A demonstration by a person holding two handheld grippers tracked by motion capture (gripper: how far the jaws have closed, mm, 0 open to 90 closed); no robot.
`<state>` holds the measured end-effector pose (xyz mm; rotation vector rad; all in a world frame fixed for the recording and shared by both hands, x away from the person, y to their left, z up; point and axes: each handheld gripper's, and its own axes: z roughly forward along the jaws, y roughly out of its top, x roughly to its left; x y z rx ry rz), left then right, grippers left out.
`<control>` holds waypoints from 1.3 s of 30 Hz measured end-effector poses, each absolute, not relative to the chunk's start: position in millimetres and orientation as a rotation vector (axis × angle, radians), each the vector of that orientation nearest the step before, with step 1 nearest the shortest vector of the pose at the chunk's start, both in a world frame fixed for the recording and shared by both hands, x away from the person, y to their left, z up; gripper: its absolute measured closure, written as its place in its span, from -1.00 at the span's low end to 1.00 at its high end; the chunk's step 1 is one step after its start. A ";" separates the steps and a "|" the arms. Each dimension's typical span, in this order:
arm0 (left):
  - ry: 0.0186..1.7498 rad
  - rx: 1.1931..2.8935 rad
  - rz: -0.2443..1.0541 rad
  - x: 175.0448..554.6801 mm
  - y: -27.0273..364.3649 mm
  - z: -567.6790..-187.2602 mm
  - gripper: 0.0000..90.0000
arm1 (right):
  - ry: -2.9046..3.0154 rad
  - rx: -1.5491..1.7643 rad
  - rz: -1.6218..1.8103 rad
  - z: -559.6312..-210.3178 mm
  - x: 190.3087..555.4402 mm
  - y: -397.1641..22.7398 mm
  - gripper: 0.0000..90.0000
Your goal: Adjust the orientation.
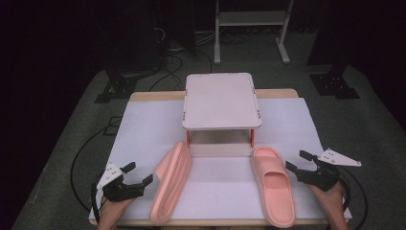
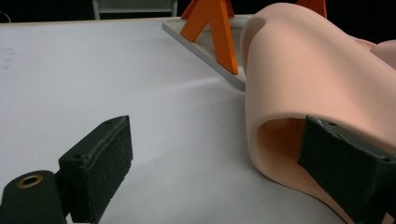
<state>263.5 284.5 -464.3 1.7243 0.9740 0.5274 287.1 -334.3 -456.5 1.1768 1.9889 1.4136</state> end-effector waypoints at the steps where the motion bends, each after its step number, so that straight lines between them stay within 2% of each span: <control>1: 0.974 1.724 0.527 263.5 284.5 -464.3 -0.78 | 1.989 1.176 1.413 -456.5 287.0 -334.4 -0.51; 8: 0.986 1.769 0.526 265.5 280.7 -466.8 -0.77 | 1.991 1.173 1.414 -456.5 286.6 -334.3 -0.51; 10: 0.975 1.801 0.512 267.8 279.3 -467.3 -0.69 | 1.992 1.172 1.412 -456.3 286.4 -334.3 -0.51; 18: 0.986 1.833 0.494 275.1 274.3 -467.9 -0.64 | 1.993 1.169 1.413 -456.4 286.5 -333.8 -0.51; 20: 0.983 1.829 0.490 276.2 272.0 -467.8 -0.55 | 1.994 1.167 1.412 -456.5 286.7 -333.6 -0.51; 27: 0.963 1.868 0.483 283.8 263.1 -470.1 -0.47 | 1.996 1.165 1.412 -456.5 286.4 -333.6 -0.51; 33: 0.937 1.887 0.429 290.4 253.6 -470.5 -0.23 | 2.001 1.165 1.411 -456.7 286.5 -332.6 -0.51; 39: 0.939 1.893 0.420 291.7 250.1 -471.5 -0.21 | 2.005 1.154 1.410 -456.7 286.4 -331.4 -0.51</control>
